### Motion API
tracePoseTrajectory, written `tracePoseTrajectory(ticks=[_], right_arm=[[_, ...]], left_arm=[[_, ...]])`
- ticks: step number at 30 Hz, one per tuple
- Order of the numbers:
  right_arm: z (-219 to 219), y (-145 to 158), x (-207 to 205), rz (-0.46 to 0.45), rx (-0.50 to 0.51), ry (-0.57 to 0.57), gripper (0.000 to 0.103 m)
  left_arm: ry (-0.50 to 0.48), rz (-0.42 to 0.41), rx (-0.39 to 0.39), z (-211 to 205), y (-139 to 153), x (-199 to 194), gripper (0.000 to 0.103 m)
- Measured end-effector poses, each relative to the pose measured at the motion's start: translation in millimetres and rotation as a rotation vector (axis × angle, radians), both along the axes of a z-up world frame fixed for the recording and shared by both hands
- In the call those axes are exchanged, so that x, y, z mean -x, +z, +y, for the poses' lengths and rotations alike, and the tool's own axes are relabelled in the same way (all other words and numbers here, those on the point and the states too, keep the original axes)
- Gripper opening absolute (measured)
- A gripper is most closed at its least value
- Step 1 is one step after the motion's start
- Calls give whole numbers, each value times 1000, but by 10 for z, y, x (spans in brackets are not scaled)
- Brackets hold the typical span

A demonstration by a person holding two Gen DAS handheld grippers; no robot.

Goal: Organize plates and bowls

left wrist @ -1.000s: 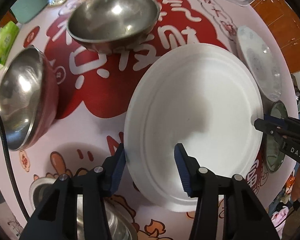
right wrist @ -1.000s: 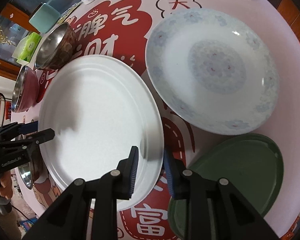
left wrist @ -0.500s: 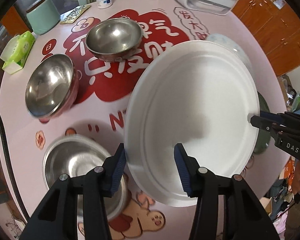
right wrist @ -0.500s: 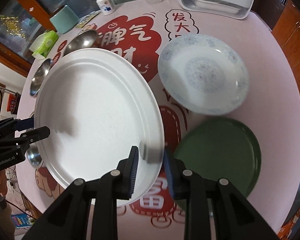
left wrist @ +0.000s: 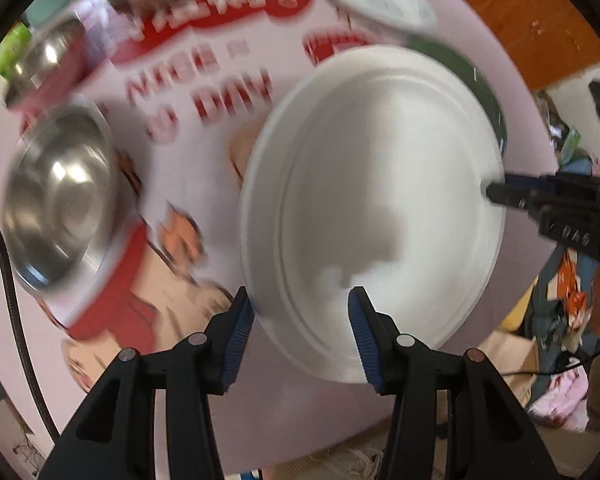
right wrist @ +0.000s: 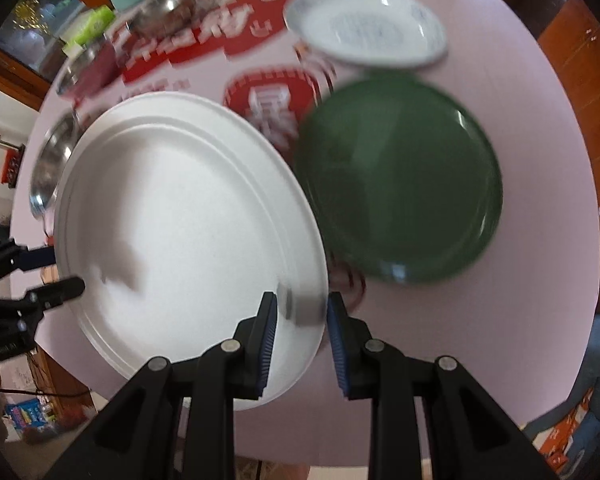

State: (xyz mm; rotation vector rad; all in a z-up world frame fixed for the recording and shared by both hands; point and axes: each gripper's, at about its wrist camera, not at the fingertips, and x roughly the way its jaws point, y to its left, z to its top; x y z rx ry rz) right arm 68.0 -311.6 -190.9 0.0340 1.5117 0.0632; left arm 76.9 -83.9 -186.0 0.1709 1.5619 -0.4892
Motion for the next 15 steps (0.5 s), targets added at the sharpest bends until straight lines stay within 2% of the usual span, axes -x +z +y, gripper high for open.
tracePoseTrajectory(ticks=[7, 10, 15], right_arm=[[-112, -278, 215, 64, 5, -2, 26], [-150, -343, 218, 76, 14, 2, 26], [-208, -326, 190, 69, 6, 11, 26]], left_arm=[[-23, 89, -26, -124, -420, 360, 47], [-23, 65, -23, -166, -386, 388, 47], [3, 70, -20, -201, -391, 288, 47]])
